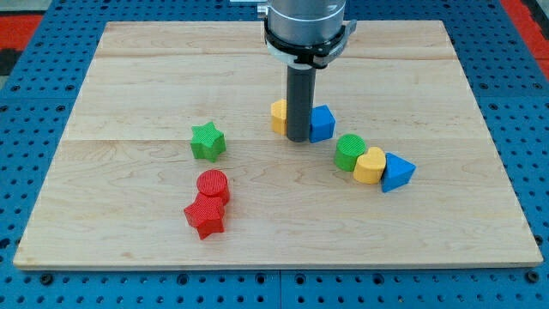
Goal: Slide the blue cube towards the center
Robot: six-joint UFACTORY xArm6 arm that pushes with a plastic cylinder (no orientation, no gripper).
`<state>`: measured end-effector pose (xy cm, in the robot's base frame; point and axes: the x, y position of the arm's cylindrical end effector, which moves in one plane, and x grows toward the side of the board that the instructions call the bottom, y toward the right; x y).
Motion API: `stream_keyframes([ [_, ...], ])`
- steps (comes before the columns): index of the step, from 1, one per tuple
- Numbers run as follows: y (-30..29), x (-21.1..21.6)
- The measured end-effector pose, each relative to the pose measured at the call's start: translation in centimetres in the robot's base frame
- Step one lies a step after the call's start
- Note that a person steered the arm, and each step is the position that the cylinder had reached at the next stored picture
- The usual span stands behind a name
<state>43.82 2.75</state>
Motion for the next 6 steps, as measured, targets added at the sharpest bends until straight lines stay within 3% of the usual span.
stream_keyframes([
  [2,0.9,0.0],
  [5,6.6,0.9],
  [6,6.7,-0.6],
])
